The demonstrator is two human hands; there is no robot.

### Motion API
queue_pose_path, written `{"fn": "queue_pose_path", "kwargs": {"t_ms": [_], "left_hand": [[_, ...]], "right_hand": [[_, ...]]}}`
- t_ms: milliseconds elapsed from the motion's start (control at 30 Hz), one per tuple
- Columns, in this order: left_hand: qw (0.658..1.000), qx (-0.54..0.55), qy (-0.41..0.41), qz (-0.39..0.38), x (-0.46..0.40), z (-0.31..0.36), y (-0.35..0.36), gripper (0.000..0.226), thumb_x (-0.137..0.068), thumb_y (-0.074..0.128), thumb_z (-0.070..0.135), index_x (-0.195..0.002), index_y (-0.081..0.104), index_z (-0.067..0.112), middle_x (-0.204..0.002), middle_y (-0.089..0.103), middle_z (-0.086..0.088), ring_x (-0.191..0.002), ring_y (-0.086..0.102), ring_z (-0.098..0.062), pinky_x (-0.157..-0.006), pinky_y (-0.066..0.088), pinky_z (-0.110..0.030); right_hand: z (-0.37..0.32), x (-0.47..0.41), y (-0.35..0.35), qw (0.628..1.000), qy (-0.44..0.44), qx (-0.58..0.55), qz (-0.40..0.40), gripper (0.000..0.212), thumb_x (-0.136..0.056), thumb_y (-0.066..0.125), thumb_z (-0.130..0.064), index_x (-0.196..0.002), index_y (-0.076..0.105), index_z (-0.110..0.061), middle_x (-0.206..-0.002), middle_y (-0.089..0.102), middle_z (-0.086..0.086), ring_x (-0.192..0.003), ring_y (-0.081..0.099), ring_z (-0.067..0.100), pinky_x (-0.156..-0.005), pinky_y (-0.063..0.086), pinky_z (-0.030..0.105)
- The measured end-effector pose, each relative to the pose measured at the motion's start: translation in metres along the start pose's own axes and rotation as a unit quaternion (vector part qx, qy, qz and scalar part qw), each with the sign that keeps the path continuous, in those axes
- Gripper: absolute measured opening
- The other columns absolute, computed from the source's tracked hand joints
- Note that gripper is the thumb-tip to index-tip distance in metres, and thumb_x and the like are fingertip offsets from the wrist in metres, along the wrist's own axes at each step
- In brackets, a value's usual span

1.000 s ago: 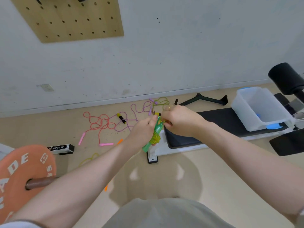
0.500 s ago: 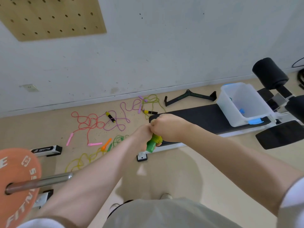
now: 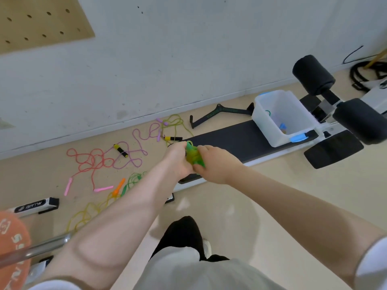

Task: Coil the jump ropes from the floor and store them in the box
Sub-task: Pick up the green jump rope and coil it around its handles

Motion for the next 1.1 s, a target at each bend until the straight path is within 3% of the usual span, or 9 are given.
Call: {"fn": "queue_pose_path", "kwargs": {"t_ms": [100, 167, 367, 533, 667, 767, 867, 967, 1100], "left_hand": [[0.999, 0.0, 0.005, -0.038, -0.009, 0.008, 0.021, 0.035, -0.099, 0.037, 0.027, -0.127, 0.047, 0.008, -0.106, 0.058, -0.016, -0.082, 0.06, -0.027, -0.059, 0.047, -0.04], [0.998, -0.007, 0.007, -0.058, -0.02, 0.013, 0.036, 0.045, -0.1, 0.036, 0.035, -0.135, 0.043, 0.009, -0.106, 0.059, -0.017, -0.085, 0.061, -0.029, -0.059, 0.049, -0.039], [0.988, -0.077, 0.064, -0.118, -0.05, 0.035, 0.104, 0.034, -0.101, 0.033, 0.037, -0.115, 0.055, 0.015, -0.096, 0.064, -0.004, -0.085, 0.062, -0.02, -0.065, 0.052, -0.034], [0.983, -0.112, 0.068, -0.131, -0.091, 0.07, 0.149, 0.036, -0.101, 0.035, 0.029, -0.124, 0.056, 0.013, -0.105, 0.064, -0.003, -0.09, 0.063, -0.027, -0.072, 0.053, -0.038], [0.982, -0.12, 0.055, -0.138, -0.117, 0.092, 0.187, 0.025, -0.098, 0.042, 0.022, -0.114, 0.06, 0.014, -0.11, 0.064, -0.005, -0.097, 0.062, -0.031, -0.091, 0.05, -0.044], [0.975, -0.157, 0.053, -0.145, -0.14, 0.099, 0.223, 0.02, -0.098, 0.042, 0.021, -0.108, 0.058, 0.017, -0.112, 0.062, -0.004, -0.1, 0.061, -0.031, -0.094, 0.049, -0.042], [0.969, -0.185, 0.05, -0.159, -0.159, 0.101, 0.254, 0.016, -0.098, 0.04, 0.02, -0.096, 0.056, 0.021, -0.1, 0.063, 0.001, -0.095, 0.062, -0.029, -0.089, 0.049, -0.04], [0.965, -0.197, 0.032, -0.172, -0.183, 0.095, 0.281, 0.019, -0.099, 0.039, 0.021, -0.109, 0.055, 0.019, -0.11, 0.062, 0.001, -0.096, 0.061, -0.025, -0.089, 0.047, -0.037], [0.931, -0.308, 0.049, -0.192, -0.227, 0.088, 0.32, 0.035, -0.1, 0.035, 0.026, -0.132, 0.046, 0.018, -0.136, 0.049, 0.001, -0.123, 0.044, -0.014, -0.098, 0.033, -0.029]], "right_hand": [[0.022, -0.004, -0.012, 0.993, 0.06, -0.103, 0.005, 0.041, -0.086, 0.055, -0.043, -0.109, 0.051, -0.01, -0.092, 0.056, 0.002, -0.086, 0.054, 0.02, -0.072, 0.045, 0.031], [0.037, -0.008, -0.022, 0.986, 0.095, -0.135, 0.014, 0.047, -0.084, 0.059, -0.039, -0.118, 0.047, -0.01, -0.096, 0.058, 0.004, -0.086, 0.053, 0.018, -0.074, 0.047, 0.03], [0.094, -0.038, -0.054, 0.949, 0.197, -0.235, 0.069, 0.053, -0.079, 0.068, -0.024, -0.119, 0.035, -0.01, -0.075, 0.043, -0.007, -0.065, 0.044, 0.004, -0.052, 0.037, 0.018], [0.149, -0.075, -0.082, 0.921, 0.219, -0.313, 0.076, 0.05, -0.084, 0.062, -0.021, -0.124, 0.036, -0.009, -0.091, 0.052, -0.001, -0.076, 0.052, 0.01, -0.061, 0.044, 0.017], [0.191, -0.098, -0.1, 0.874, 0.253, -0.405, 0.093, 0.048, -0.084, 0.057, -0.008, -0.128, 0.039, -0.011, -0.089, 0.05, -0.008, -0.076, 0.049, 0.0, -0.057, 0.042, 0.013], [0.227, -0.108, -0.11, 0.866, 0.268, -0.403, 0.129, 0.039, -0.086, 0.057, -0.013, -0.124, 0.046, -0.012, -0.098, 0.055, -0.001, -0.076, 0.051, 0.003, -0.053, 0.041, 0.01], [0.262, -0.114, -0.112, 0.833, 0.287, -0.44, 0.171, 0.022, -0.089, 0.057, -0.021, -0.111, 0.052, -0.018, -0.094, 0.059, 0.0, -0.075, 0.055, 0.006, -0.059, 0.044, 0.011], [0.301, -0.123, -0.106, 0.825, 0.316, -0.441, 0.16, 0.034, -0.085, 0.064, -0.028, -0.113, 0.048, -0.019, -0.096, 0.059, -0.006, -0.078, 0.056, 0.001, -0.058, 0.043, 0.011], [0.374, -0.139, -0.097, 0.83, 0.361, -0.403, 0.136, 0.04, -0.08, 0.065, -0.02, -0.116, 0.047, -0.014, -0.097, 0.058, -0.001, -0.083, 0.055, 0.011, -0.06, 0.04, 0.016]]}}
Point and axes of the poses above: each hand's wrist, its own x-axis away from the middle knuckle, its own y-axis out of the palm, z = x × y, the point moved 4 cm from there along -x, towards the middle knuckle
